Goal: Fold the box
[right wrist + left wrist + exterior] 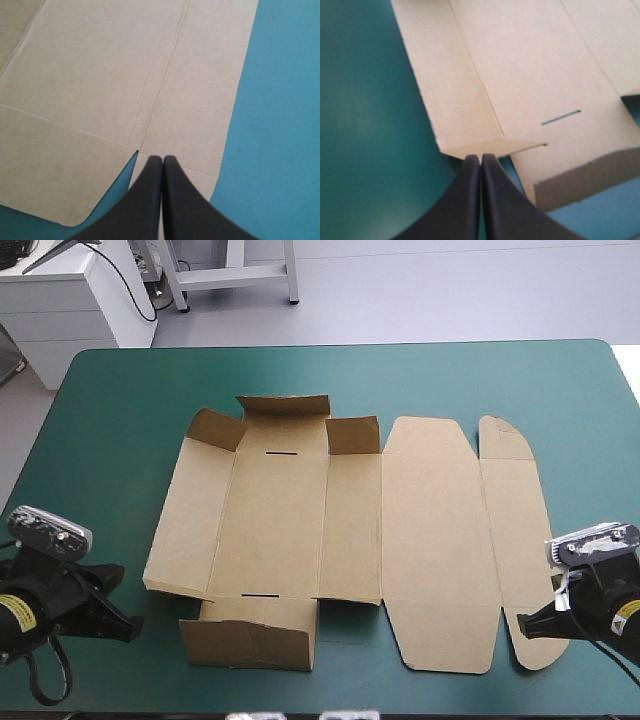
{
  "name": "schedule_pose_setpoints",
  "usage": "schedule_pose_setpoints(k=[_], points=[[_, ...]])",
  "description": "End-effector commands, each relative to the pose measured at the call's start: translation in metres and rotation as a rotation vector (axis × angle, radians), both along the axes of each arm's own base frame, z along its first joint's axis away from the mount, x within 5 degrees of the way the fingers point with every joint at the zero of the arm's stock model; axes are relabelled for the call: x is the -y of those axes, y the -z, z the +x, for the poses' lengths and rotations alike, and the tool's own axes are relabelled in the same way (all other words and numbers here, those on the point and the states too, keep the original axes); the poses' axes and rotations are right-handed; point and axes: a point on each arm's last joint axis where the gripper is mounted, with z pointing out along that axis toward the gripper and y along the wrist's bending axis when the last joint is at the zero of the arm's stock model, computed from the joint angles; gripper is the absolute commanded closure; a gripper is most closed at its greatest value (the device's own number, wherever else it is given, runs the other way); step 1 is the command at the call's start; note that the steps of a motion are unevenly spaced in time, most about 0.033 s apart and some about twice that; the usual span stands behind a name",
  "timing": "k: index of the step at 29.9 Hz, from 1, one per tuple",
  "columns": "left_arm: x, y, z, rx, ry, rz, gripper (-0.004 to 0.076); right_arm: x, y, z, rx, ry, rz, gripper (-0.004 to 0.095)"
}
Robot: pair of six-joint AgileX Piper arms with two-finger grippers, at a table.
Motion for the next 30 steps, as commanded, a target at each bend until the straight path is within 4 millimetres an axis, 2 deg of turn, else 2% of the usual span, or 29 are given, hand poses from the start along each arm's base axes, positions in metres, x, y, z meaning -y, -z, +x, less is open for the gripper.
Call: schedule_pose_setpoints(k=[1,5,9,14,19,21,25,30], points=[[-0.005,-0.022,0.008,0.034,-0.05,0.059,0.0731,-0.001,-0.011,0.003,0.071,0.002,0.024,0.0927],[0.002,-0.031,0.031,0.033,-0.063,0.11,0.073,-0.001,-0.01,0.002,0.066,0.001,0.027,0.0927],[0.015,-0.032,0.06,0.04,-0.02,0.151,0.0704,-0.002,-0.01,0.002,0.063,-0.004,0.041,0.0927],[0.035,-0.021,0.1,0.013,0.022,0.175,0.0704,-0.003,-0.01,0.002,0.061,-0.007,0.046,0.0928],[0.057,-0.009,0.127,-0.058,0.133,0.144,0.0704,-0.003,-0.01,0.002,0.067,-0.012,0.042,0.0928],[0.06,-0.007,0.136,-0.092,0.167,0.119,0.0704,-0.003,-0.011,0.002,0.072,-0.013,0.043,0.0927],[0.045,-0.006,0.152,-0.15,0.181,-0.018,0.0704,-0.003,-0.011,0.003,0.077,-0.019,0.038,0.0928],[0.001,-0.007,0.158,-0.193,0.136,-0.203,0.0705,-0.003,-0.012,0.003,0.084,-0.024,0.034,0.0927]])
